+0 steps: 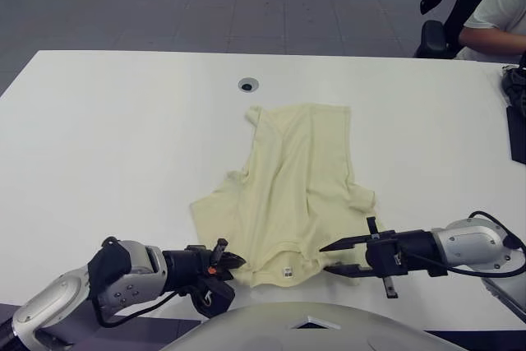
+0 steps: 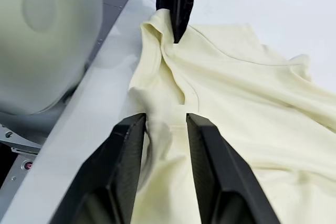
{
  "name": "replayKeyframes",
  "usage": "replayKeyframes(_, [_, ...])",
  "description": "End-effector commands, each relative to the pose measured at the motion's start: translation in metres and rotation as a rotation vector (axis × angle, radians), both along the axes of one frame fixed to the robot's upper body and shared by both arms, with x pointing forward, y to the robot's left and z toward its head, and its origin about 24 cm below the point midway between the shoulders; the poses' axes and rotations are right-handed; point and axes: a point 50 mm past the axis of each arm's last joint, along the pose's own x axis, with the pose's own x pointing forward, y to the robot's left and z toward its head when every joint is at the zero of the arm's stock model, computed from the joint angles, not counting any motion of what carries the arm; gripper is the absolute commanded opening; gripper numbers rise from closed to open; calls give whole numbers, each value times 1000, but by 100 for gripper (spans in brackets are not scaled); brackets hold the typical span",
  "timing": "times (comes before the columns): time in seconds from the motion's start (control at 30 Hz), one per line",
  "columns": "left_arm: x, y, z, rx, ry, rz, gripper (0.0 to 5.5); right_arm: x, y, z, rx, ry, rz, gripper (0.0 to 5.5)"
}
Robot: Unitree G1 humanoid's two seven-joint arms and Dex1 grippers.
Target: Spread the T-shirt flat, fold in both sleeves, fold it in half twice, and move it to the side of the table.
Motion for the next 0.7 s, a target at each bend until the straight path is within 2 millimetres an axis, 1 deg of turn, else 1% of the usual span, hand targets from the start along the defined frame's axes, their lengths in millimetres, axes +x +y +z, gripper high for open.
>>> replayKeyframes(0.03, [-8,3,23,-105,243,21,159,9,-7,27,148,68,-25,216])
replayKeyframes(0.1, [0,6,39,-202,321,47,187,19,-11,37,224,76,-59,243])
replayKeyframes(0.17, [14,12,51,-277,326,86,221,31,-18,35,186,32,-118,276])
replayKeyframes(0.23, [34,20,58,-316,280,148,258,47,-23,31,149,-31,-189,312])
replayKeyframes(0.27, [44,25,57,-293,218,176,277,55,-24,30,136,-71,-223,330])
replayKeyframes(0.33, [68,29,51,-230,28,241,305,76,-26,30,104,-192,-306,357])
replayKeyframes(0.37, [84,29,48,-201,-105,268,327,89,-25,30,83,-270,-356,378])
replayKeyframes(0.43, [113,21,41,-187,-308,301,367,115,-23,28,40,-422,-464,417])
replayKeyframes(0.47, [128,14,36,-192,-384,311,387,125,-20,24,9,-475,-482,435])
replayKeyframes(0.5, [138,6,31,-191,-435,307,406,131,-17,19,-35,-514,-482,454])
replayKeyframes(0.57, [161,-8,19,-167,-515,311,436,135,-13,4,-147,-550,-424,483])
replayKeyframes(0.63, [181,-20,7,-158,-534,323,468,144,-15,-6,-240,-607,-419,514])
replayKeyframes(0.67, [191,-25,1,-156,-541,337,488,152,-17,-10,-282,-651,-437,533])
replayKeyframes(0.7, [198,-29,-3,-152,-546,347,504,161,-19,-13,-318,-691,-455,540])
